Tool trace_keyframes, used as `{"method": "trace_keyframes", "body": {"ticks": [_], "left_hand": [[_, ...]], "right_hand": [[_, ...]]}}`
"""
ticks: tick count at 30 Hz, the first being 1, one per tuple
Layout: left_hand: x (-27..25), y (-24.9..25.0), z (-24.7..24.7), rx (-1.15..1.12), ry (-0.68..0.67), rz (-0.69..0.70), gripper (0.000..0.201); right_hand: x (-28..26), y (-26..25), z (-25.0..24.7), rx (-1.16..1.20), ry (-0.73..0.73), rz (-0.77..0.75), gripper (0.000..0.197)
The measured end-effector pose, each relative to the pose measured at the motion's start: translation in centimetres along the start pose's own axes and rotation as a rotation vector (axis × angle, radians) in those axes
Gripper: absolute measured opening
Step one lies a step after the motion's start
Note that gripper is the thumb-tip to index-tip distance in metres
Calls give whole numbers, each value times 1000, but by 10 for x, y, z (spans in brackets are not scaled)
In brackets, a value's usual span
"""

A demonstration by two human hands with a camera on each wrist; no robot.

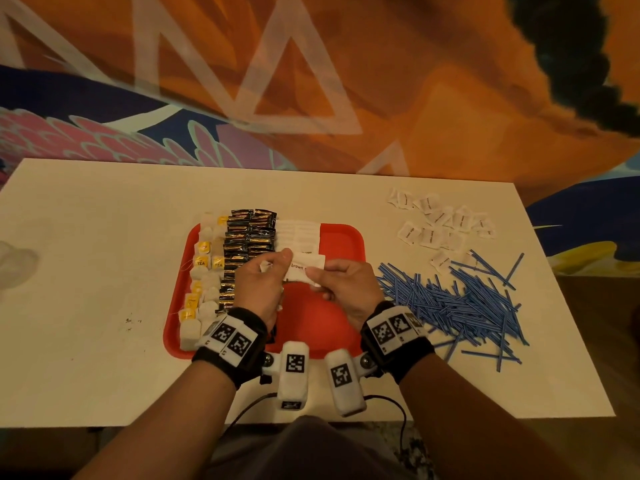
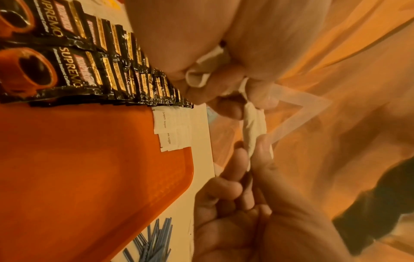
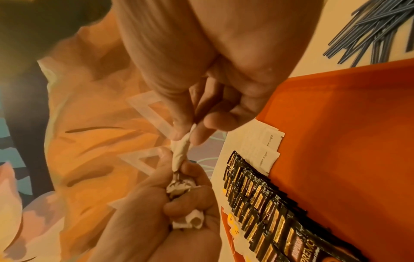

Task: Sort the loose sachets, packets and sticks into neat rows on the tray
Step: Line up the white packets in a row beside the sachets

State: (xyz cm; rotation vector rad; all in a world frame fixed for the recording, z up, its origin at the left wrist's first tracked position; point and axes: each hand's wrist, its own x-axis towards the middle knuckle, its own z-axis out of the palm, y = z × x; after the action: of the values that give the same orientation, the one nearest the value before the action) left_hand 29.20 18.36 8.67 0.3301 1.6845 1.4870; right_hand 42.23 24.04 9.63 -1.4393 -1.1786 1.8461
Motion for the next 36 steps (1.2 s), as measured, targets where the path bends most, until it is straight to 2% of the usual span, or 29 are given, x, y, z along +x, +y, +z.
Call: {"method": "trace_keyframes", "body": {"ticks": [2,6,8,12,16,21,26,30,33,36], "left_hand": [[1,-1,1,54,30,62,15],[9,-8,-4,213,49,203,14],[14,-12,-7,282,62,229,15],[23,-15,-18,272,116,117,20],[29,-16,-36,261,114,25,20],[37,-19,-59,245,120,-4,20],[41,-19,-74,220,152,-27,18],[42,-17,-79,193,177,-50,15],[45,-17,-80,190,179,-50,15],[46,-17,-81,191,182,-54,14]], "right_hand": [[3,3,2,8,24,9,30],[12,12,6,14,40,28,15],[19,18,6,-16,31,38,19],[49,27,-3,-166,85,67,28],[86,37,-12,-363,103,96,28],[126,49,-6,-510,121,169,36],[151,53,6,-666,156,190,34],[157,58,12,-777,222,157,17],[157,61,12,-767,279,125,23],[155,64,17,-841,198,-57,19]]}}
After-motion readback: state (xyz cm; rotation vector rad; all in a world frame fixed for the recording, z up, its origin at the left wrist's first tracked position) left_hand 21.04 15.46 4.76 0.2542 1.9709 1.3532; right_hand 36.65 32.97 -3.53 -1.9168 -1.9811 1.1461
